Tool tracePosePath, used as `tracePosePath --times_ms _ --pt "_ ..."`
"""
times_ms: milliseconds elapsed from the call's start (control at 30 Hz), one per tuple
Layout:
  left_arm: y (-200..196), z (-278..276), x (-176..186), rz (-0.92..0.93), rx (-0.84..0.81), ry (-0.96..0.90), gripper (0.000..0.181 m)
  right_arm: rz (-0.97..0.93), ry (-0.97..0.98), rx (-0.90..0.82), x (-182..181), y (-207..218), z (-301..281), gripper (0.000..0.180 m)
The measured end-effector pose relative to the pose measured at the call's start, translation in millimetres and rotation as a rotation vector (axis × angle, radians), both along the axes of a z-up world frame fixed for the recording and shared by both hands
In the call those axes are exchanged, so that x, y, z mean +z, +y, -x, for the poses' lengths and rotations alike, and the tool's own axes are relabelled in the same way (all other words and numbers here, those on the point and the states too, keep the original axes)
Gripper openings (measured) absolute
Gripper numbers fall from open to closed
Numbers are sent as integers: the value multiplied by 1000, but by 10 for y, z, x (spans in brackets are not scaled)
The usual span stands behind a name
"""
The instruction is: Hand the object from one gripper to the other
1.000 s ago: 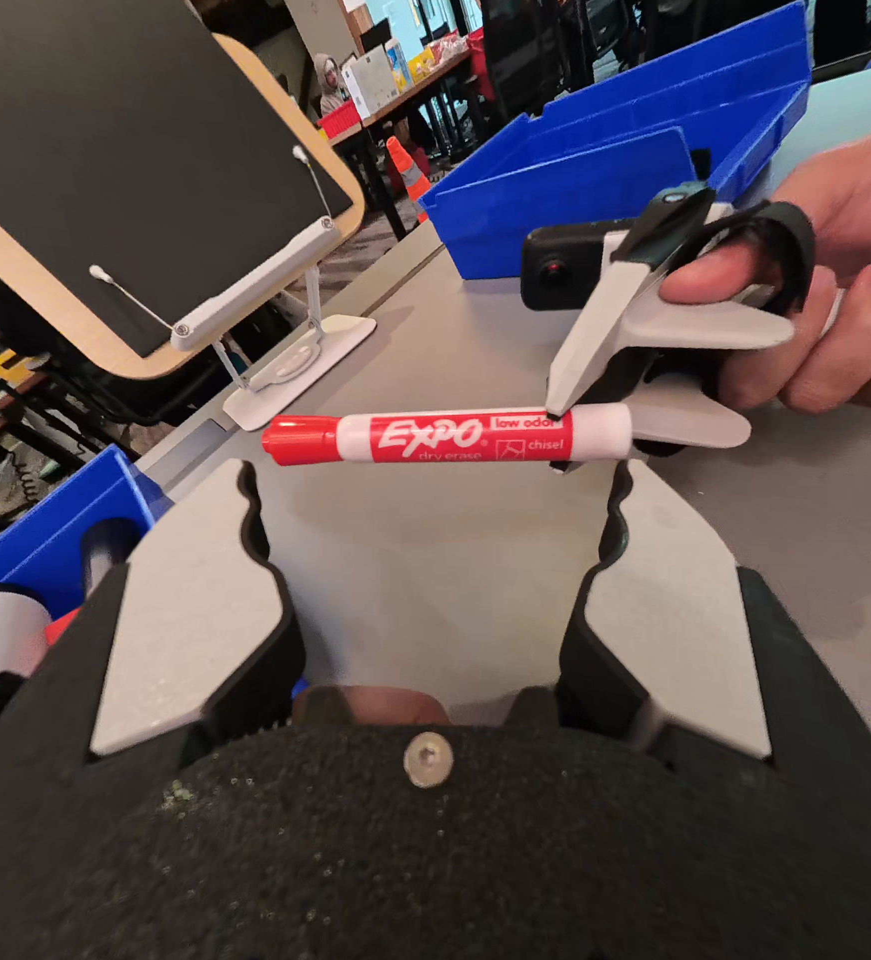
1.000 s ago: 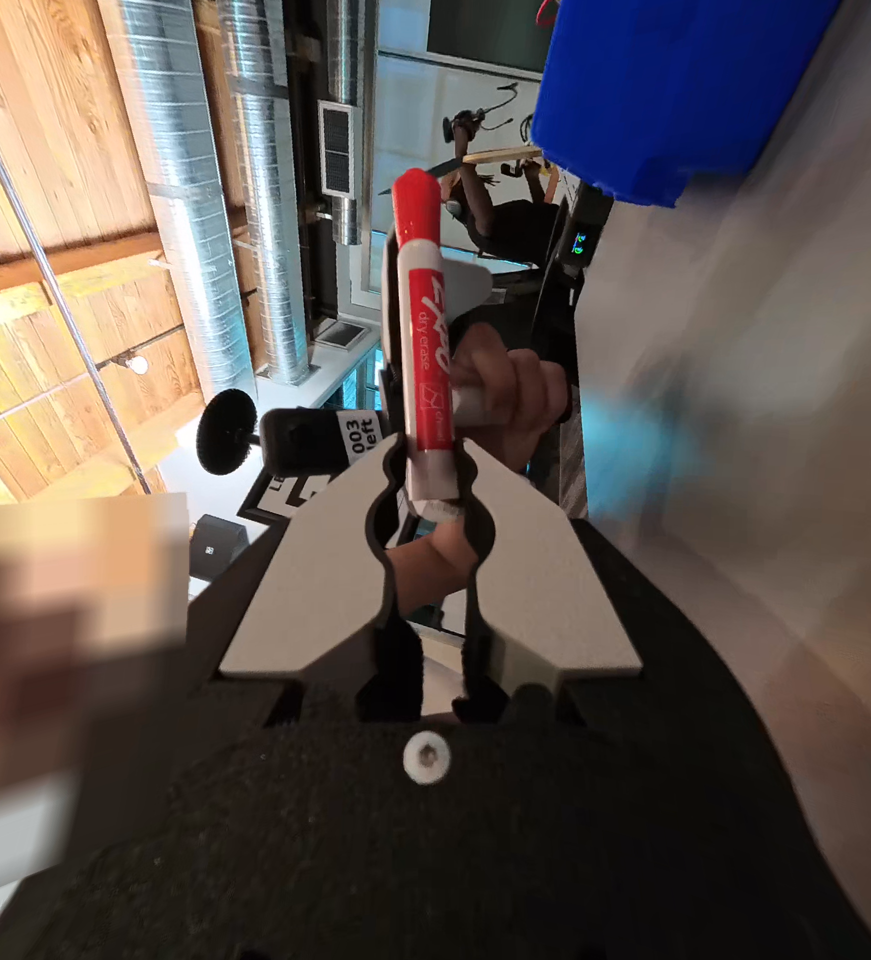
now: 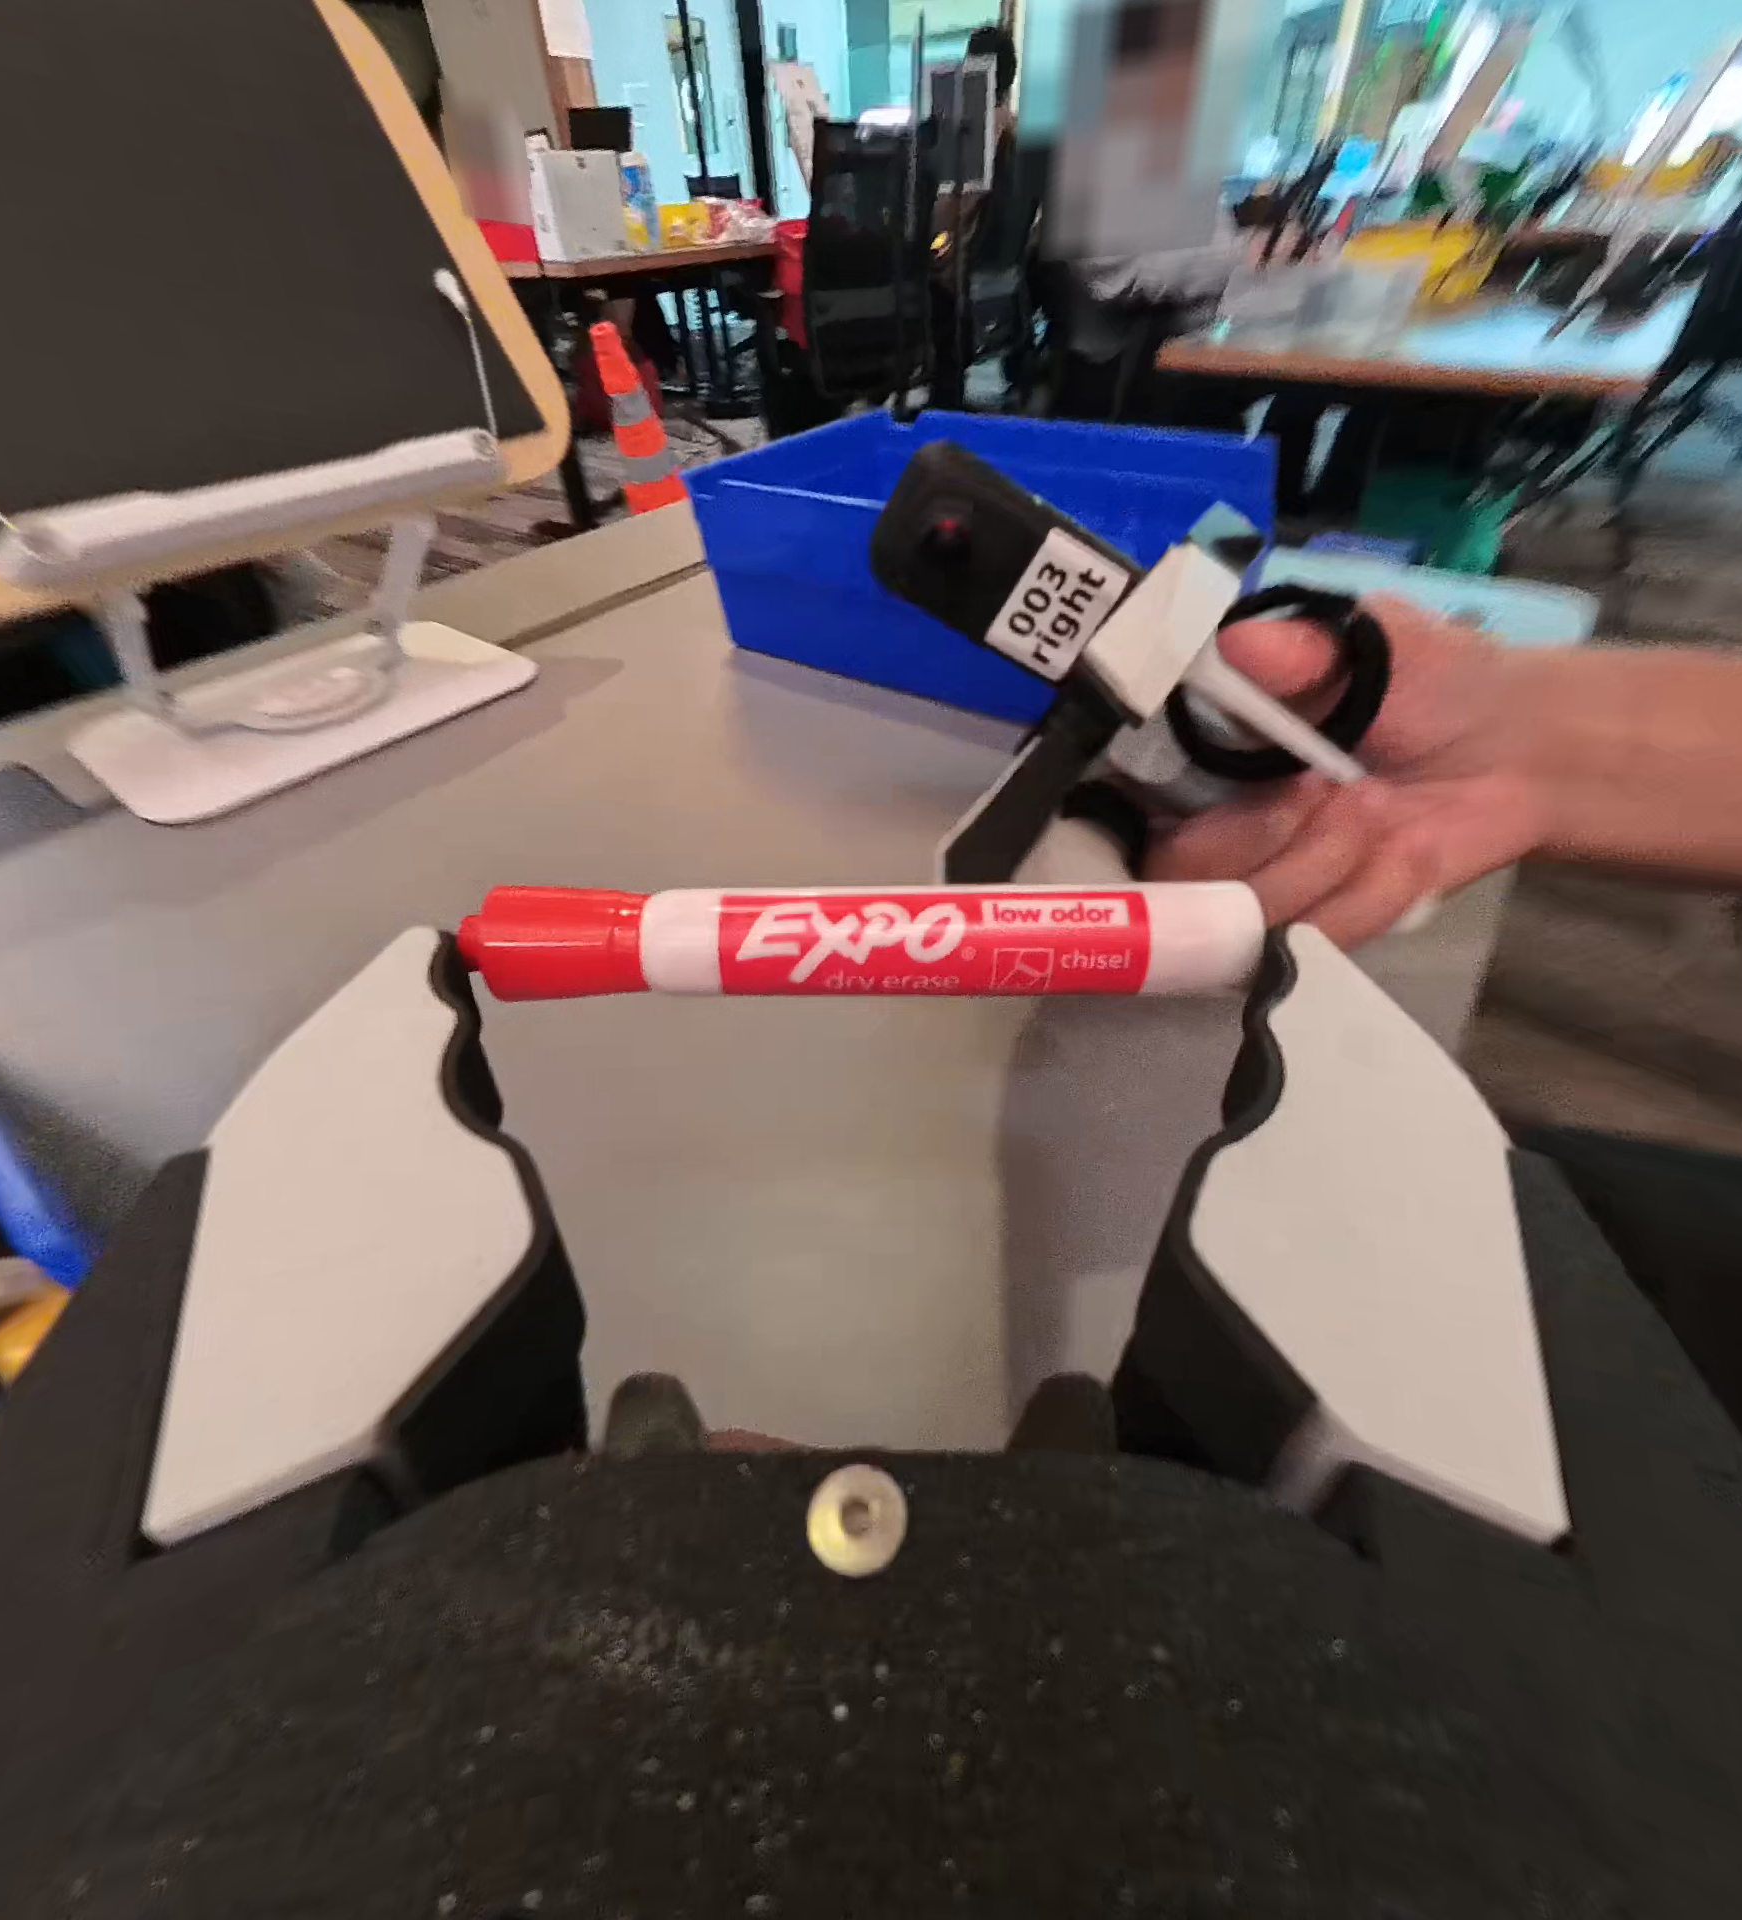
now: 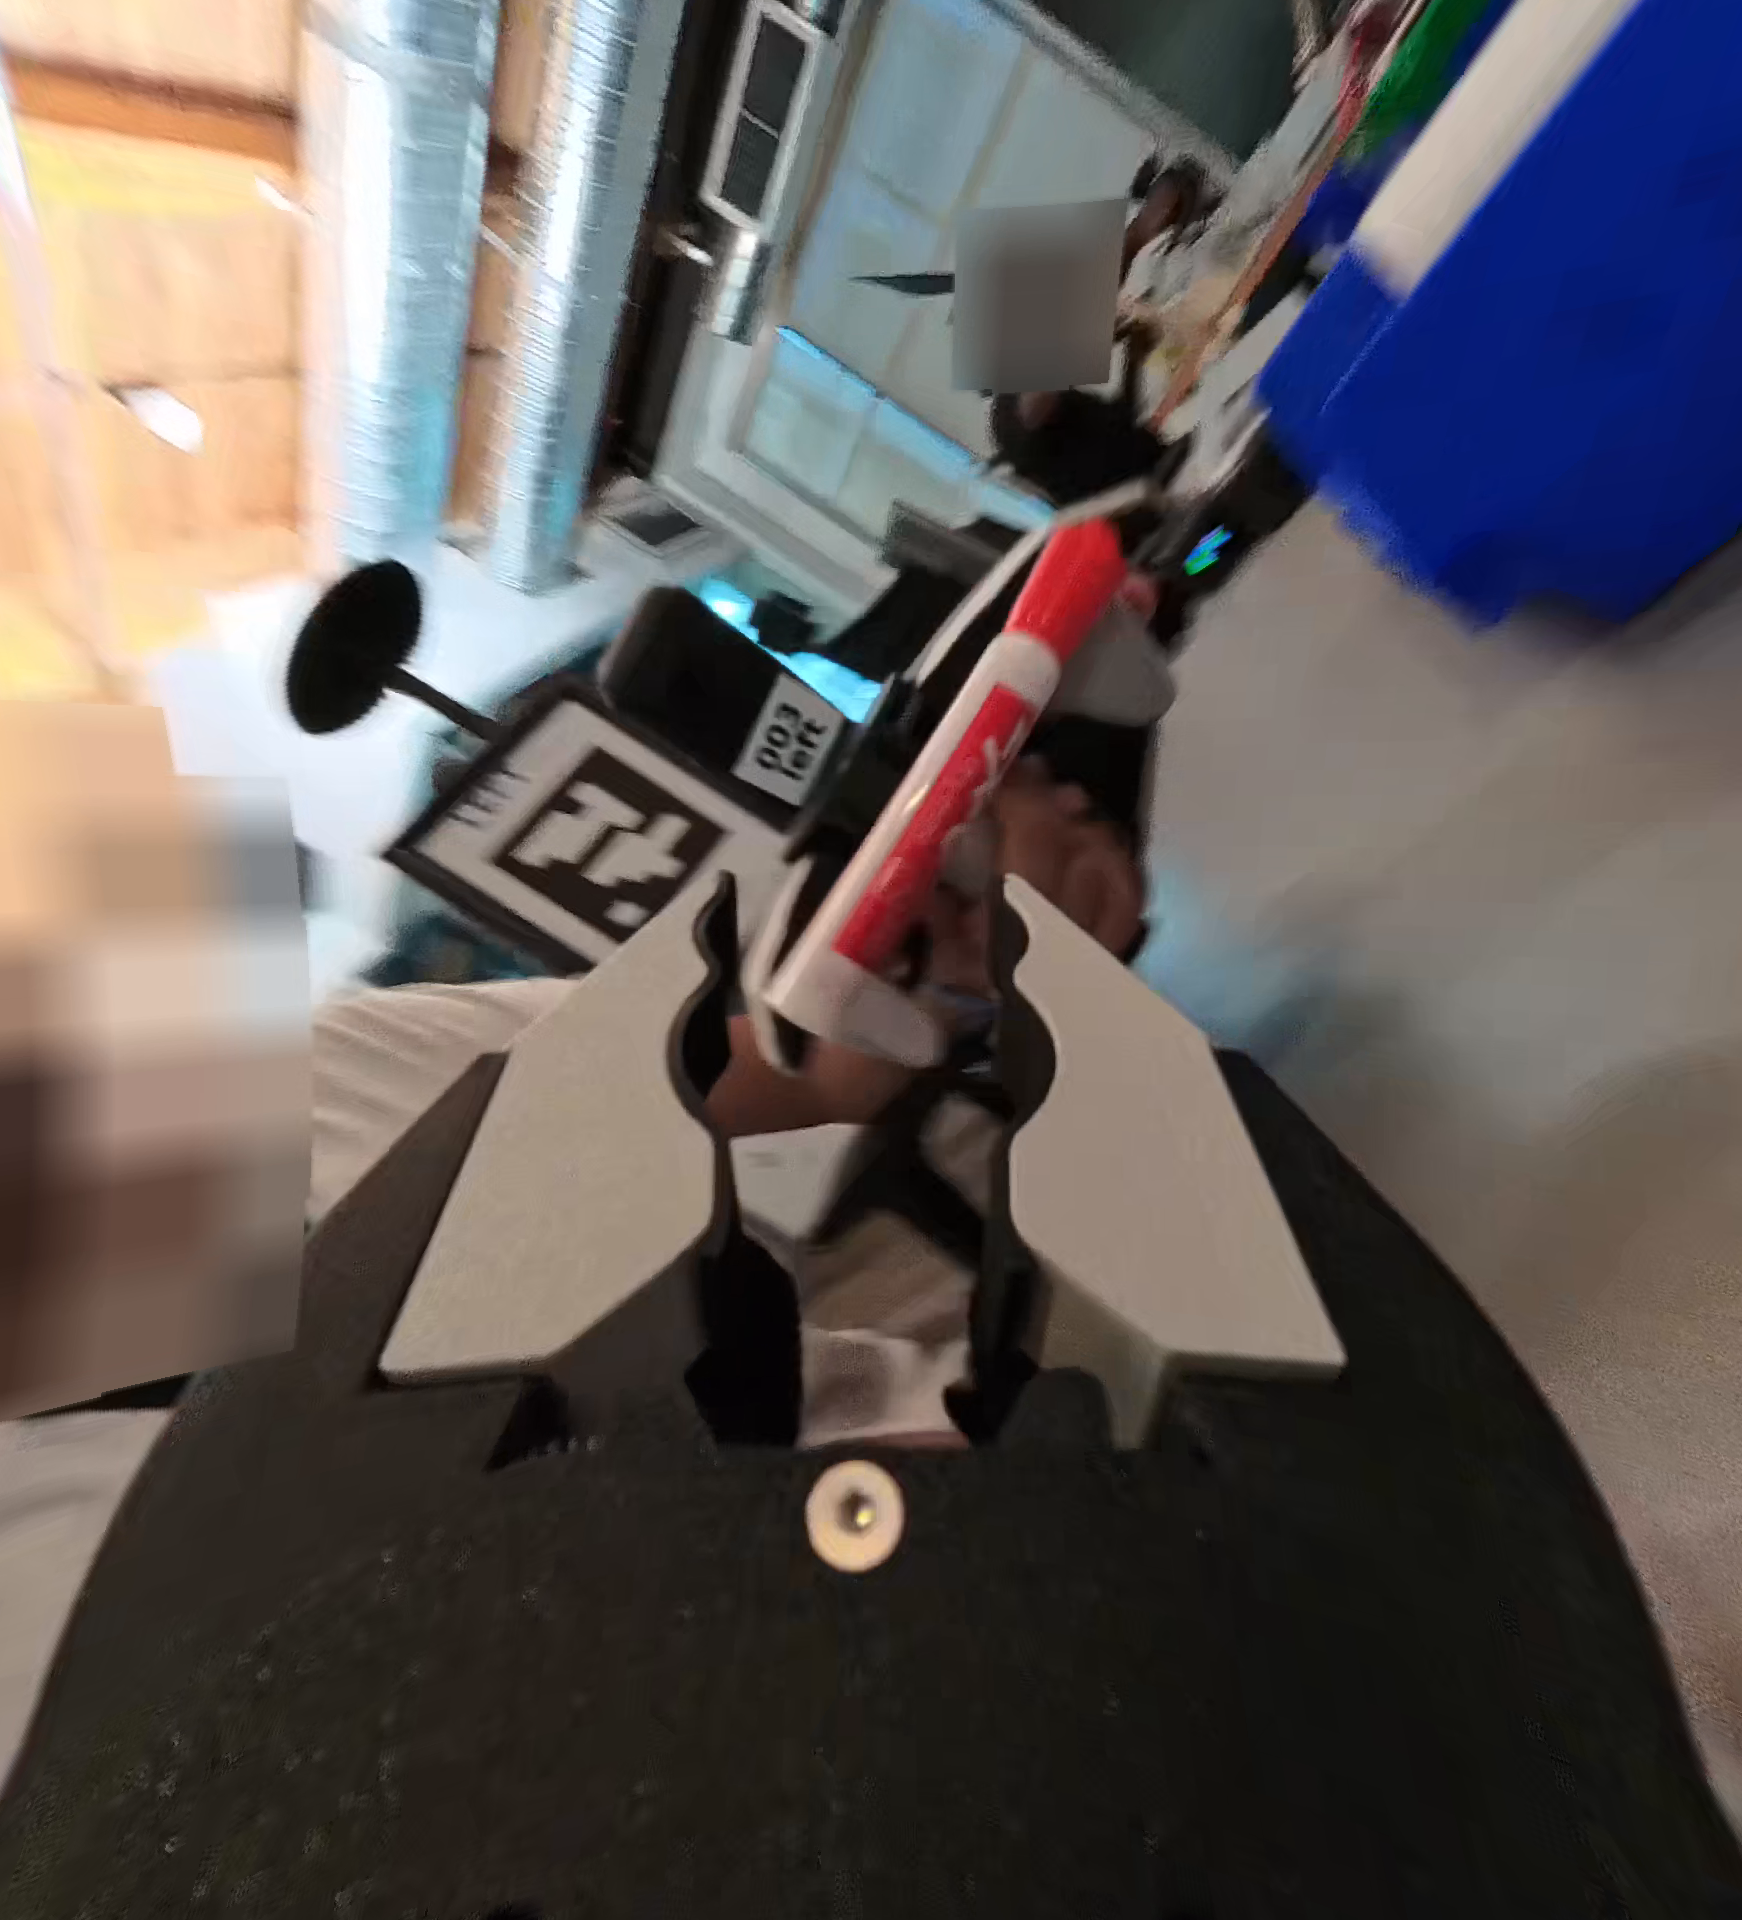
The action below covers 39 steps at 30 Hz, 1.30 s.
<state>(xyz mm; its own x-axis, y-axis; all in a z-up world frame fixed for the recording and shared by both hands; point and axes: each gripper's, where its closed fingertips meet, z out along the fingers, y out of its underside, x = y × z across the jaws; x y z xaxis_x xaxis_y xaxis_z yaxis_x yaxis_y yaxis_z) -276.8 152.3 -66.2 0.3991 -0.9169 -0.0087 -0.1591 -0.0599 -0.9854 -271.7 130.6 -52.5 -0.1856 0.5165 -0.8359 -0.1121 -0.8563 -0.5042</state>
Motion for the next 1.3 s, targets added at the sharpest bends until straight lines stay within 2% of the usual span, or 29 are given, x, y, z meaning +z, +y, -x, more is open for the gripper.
tracePosePath --times_ms 33,133,233,333,400,433,500,533,600,633,833,900,967,1033,1167,1300 --pt "-21 -1 32 77 -30 -50 136 -113 -66 -65 -13 57 -60 51" --pt "-13 29 115 234 -72 -167 136 -518 -305 -304 -71 251 -233 63" --pt "25 44 108 286 -66 -193 135 -1001 -533 -490 -119 337 -256 77" --pt "10 2 43 312 -62 -174 135 -1331 -616 -637 -43 226 -111 78" --pt "-44 -48 27 355 -86 -185 135 -1515 -640 -690 -13 88 23 72" --pt "-77 -76 21 380 -103 -193 135 -1579 -648 -661 -46 14 109 71" --pt "-129 -121 10 418 -126 -205 135 -1636 -663 -651 -71 -39 207 70" --pt "-157 -141 9 431 -140 -210 135 -1667 -654 -671 -37 -58 221 65" --pt "-184 -170 -13 435 -146 -198 135 -1707 -638 -699 30 -87 210 32" --pt "-191 -176 -22 431 -146 -192 135 -1714 -637 -697 36 -94 200 21" --pt "-182 -175 -85 437 -142 -193 134 -1747 -682 -663 -32 -74 172 19" --pt "-162 -145 -58 439 -148 -230 125 -1702 -653 -669 0 -52 132 19" --pt "-140 -104 -22 464 -164 -273 115 -1548 -578 -675 59 1 50 18" --pt "-123 -61 22 476 -186 -314 106 -1316 -462 -650 121 77 -60 19" --pt "-110 -27 7 371 -179 -274 89 -876 -220 -593 262 189 -244 19" --pt "-142 -46 30 283 -174 -258 78 -507 5 -424 345 128 -227 18"
